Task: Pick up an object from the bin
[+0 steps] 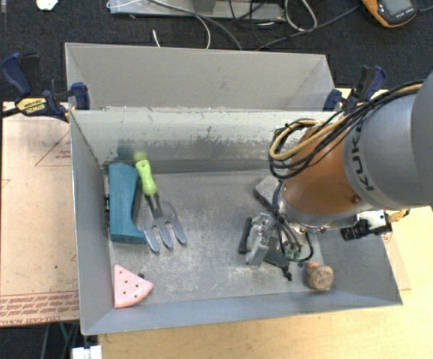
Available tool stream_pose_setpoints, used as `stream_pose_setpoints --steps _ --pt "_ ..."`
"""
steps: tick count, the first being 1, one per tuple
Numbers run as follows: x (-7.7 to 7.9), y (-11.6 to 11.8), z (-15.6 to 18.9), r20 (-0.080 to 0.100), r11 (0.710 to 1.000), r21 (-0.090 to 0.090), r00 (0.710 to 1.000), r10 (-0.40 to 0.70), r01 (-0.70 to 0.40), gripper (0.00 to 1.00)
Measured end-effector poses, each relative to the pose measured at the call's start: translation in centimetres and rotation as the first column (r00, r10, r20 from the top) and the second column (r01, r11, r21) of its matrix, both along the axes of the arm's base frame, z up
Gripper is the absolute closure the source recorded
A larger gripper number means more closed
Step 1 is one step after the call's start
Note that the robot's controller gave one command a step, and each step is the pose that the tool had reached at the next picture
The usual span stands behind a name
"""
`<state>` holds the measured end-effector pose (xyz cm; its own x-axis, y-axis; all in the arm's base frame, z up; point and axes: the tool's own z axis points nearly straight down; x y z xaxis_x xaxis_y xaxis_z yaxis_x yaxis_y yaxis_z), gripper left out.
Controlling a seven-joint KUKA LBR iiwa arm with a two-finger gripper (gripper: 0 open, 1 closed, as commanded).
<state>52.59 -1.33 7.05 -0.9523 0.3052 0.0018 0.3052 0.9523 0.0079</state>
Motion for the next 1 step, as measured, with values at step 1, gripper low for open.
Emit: stream_pose_setpoints --steps 1 --pt "-0.01 0.0 0.05 0.0 1.0 0.0 1.0 0.0 0.0 1.0"
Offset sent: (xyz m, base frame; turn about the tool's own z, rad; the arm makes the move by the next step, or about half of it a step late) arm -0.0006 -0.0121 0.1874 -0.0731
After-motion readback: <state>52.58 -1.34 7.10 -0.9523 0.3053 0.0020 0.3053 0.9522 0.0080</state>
